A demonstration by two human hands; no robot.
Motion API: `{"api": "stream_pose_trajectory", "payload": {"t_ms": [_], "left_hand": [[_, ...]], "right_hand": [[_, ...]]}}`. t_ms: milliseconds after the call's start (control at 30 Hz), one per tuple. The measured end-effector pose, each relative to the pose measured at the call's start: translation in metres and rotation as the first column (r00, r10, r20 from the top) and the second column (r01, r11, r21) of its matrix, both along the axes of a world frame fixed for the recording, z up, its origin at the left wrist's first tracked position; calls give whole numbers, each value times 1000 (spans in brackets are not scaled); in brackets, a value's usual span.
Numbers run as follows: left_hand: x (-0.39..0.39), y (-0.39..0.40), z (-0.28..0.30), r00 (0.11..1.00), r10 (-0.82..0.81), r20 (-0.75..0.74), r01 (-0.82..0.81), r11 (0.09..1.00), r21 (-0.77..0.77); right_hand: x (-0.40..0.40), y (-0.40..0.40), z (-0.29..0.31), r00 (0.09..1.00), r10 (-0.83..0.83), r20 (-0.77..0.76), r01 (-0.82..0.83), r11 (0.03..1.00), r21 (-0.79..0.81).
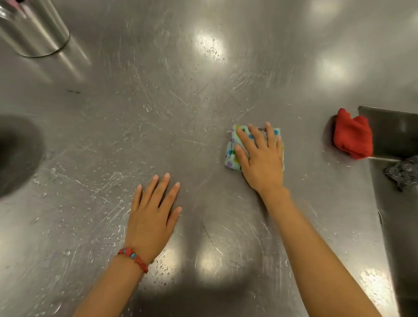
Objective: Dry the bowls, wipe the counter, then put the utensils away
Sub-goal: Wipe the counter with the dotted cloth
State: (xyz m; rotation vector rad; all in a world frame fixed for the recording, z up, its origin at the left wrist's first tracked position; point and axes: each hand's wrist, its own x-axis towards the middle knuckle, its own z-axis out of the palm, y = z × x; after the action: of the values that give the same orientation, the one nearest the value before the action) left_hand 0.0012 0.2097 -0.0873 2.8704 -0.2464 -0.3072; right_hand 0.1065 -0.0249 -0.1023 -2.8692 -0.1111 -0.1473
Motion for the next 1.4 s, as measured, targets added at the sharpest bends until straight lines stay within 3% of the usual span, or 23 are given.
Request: {"api": "stream_pose_trajectory", "payload": {"t_ms": [100, 267, 333, 433, 533, 733, 800, 900, 967, 1033, 1167, 1233, 1400], "left_hand": [[0, 0, 0, 1000, 1, -14, -1, 1000, 14], [0, 0, -2, 1000, -4, -13, 5, 999, 45], [0, 0, -2, 1000, -3, -15, 4, 999, 46], [1, 1, -1, 999, 8, -37, -6, 999, 42], [1, 1, -1, 999, 3, -51, 0, 999, 54], [2, 2, -2, 998, -3, -60, 6, 998, 59], [2, 3, -1, 998, -3, -58, 6, 999, 46], [2, 5, 1, 999, 13, -36, -11, 999, 35], [3, 10, 3, 999, 36, -13, -35, 999, 29], [5, 19, 5, 997, 79, 0, -79, 997, 27], [9, 33, 4, 987, 163, -10, -162, 986, 42], [8, 34, 2, 986, 167, -12, -167, 985, 52], [9, 32, 0, 981, 190, -40, -187, 980, 64]], "right_hand": [[21, -14, 3, 995, 100, 0, -100, 995, -9], [95, -4, 4, 975, -208, -78, 207, 978, -21], [79, 12, 2, 993, -88, -80, 86, 996, -26], [23, 27, -3, 963, 269, -30, -269, 963, -18], [27, 14, -2, 913, 405, -50, -405, 914, 9], [102, 33, 2, 997, -18, -77, 15, 999, -39], [76, 45, -2, 993, 110, -51, -112, 993, -36], [30, 48, -5, 917, 398, -26, -399, 917, -24], [45, 40, -4, 885, 463, -46, -463, 886, 7], [83, 38, -3, 926, 376, -36, -377, 926, -24], [149, 57, -1, 999, 31, -30, -32, 999, -39], [144, 71, -1, 999, 6, -47, -7, 1000, -22], [70, 89, -7, 903, 429, -12, -429, 903, -13]]}}
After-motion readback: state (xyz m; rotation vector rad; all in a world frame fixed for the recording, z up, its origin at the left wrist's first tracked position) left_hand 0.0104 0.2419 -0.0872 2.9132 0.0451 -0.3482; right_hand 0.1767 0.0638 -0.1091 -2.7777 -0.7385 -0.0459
